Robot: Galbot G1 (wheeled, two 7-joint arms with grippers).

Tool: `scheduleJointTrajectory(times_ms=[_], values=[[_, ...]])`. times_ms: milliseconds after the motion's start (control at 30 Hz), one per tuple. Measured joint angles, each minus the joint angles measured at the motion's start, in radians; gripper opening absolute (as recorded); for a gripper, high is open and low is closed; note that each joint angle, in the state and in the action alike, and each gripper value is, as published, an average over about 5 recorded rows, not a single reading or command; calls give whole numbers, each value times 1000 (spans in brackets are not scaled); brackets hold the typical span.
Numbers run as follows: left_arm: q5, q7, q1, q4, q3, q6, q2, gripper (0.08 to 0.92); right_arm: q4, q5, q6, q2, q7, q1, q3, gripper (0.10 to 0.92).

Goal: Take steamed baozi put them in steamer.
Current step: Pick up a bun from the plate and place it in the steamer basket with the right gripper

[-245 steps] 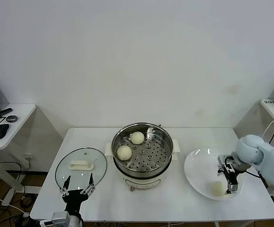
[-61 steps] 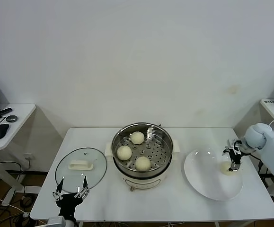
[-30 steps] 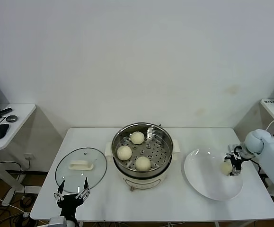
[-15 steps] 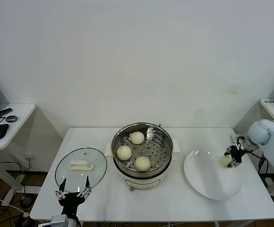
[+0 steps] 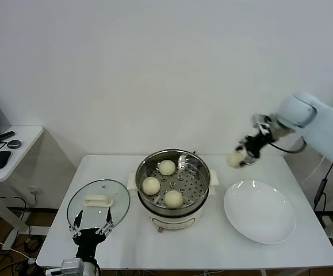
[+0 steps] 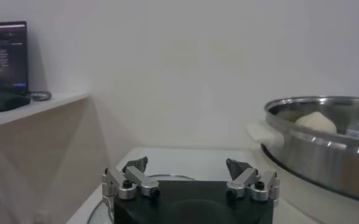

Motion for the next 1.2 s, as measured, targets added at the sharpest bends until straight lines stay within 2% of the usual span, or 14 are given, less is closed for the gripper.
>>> scheduleJointTrajectory(times_ms=[367,800,1200], values=[[-23,1,-1,-38,-1,4,4,823,29,162,-133,185,77,136,-183,561],[-34,0,-16,-38,-6,4,6,823,9,168,-241,330,167,118,-278,568],[-41,1,-27,-26,-11,4,10,823,-5,135,-303,361,206,64,-309,568]])
